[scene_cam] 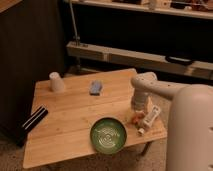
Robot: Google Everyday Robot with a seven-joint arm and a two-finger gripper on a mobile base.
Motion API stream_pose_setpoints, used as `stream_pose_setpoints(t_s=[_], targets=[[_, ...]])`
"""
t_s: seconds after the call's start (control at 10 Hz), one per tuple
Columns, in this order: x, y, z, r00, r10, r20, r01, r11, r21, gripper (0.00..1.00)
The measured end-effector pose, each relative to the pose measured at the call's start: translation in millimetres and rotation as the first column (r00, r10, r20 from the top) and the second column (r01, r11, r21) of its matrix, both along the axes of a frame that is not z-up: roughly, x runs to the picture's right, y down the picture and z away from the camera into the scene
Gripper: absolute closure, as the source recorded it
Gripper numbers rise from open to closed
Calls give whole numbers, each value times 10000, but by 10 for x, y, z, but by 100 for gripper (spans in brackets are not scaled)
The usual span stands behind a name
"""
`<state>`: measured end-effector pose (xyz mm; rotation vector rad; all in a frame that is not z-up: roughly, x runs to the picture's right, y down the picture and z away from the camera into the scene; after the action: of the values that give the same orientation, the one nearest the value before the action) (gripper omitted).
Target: Pick up the ceramic cup
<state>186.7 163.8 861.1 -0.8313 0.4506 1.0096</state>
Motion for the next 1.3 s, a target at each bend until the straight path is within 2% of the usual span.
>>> stream_pose_setpoints(t_s=[0.5, 0.6, 0.7, 0.8, 1.0, 1.1, 1.3], targets=[[0, -6, 0, 10000, -1, 20, 1, 10000, 23, 20], [-4, -29, -2, 9999, -29, 99, 28, 9999, 122, 20], [-29, -104, -8, 9992, -111, 372, 94, 9990, 446, 20], [-115, -284, -83, 9955, -354, 879, 258, 9938, 1080, 20], [-460, -576, -166, 9826, -819, 1668, 471, 9780, 2030, 20], [-790, -792, -211, 9658, -1260, 2266, 598, 9587, 2782, 20], [-1177, -1020, -246, 9395, -1766, 2934, 695, 9372, 3418, 20]])
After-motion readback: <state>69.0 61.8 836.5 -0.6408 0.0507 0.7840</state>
